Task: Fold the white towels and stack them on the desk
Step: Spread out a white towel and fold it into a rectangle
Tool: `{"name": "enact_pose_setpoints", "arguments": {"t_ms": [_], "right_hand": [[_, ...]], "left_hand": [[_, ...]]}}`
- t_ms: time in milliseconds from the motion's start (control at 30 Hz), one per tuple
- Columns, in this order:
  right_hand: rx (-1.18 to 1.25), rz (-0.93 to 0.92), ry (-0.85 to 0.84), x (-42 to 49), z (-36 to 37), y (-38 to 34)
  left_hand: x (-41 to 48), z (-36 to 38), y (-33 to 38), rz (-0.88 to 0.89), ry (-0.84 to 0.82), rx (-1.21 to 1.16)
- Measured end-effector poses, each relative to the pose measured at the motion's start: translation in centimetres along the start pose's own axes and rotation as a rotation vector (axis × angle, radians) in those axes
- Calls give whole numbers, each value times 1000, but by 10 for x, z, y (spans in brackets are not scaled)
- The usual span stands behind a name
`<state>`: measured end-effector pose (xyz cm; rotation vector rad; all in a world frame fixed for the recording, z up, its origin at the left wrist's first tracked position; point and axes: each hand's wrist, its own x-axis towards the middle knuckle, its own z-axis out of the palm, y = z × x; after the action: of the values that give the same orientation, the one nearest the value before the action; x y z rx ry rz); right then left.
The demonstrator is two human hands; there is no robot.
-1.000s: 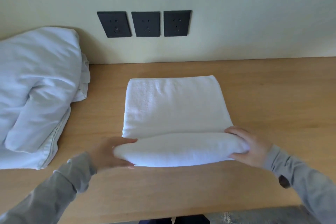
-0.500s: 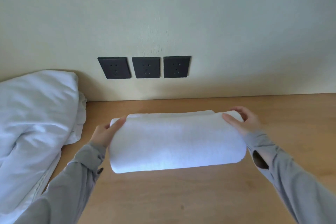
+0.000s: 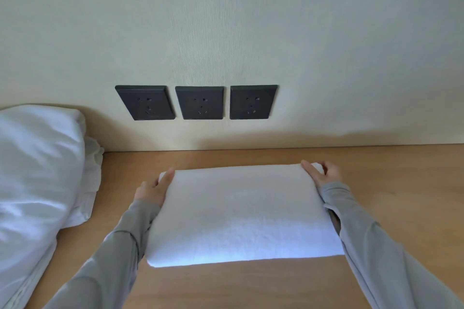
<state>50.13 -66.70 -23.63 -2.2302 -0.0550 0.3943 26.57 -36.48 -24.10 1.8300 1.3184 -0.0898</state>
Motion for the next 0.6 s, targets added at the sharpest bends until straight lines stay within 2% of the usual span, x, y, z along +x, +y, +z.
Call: {"name": "enact_pose_setpoints", "arguments": {"t_ms": [133, 200, 267, 300, 367, 433, 500, 533, 600], "right_hand": [[-99, 77, -29, 9, 4, -2], [-181, 91, -32, 9, 3, -1], [-229, 93, -44, 6, 3, -6], [-254, 96, -61, 3, 2, -9], [-309, 55, -59, -5, -3, -19], [-391, -100, 68, -24, -9, -27], [-445, -393, 246, -55, -4, -36], [-494, -517, 248, -72, 5, -41], [-682, -642, 47, -105, 29, -43]], "left_hand": [[-6, -8, 20, 19, -31, 100], [-17, -15, 33, 80, 43, 287], [-41, -12, 41, 250, 202, 545], [-61, -2, 46, 409, 250, 668], [-102, 33, 53, 671, 156, 822], [-126, 66, 52, 693, 77, 832], [-129, 77, 53, 686, 82, 807], [-125, 76, 53, 679, 81, 816], [-116, 78, 44, 720, 108, 811]]}}
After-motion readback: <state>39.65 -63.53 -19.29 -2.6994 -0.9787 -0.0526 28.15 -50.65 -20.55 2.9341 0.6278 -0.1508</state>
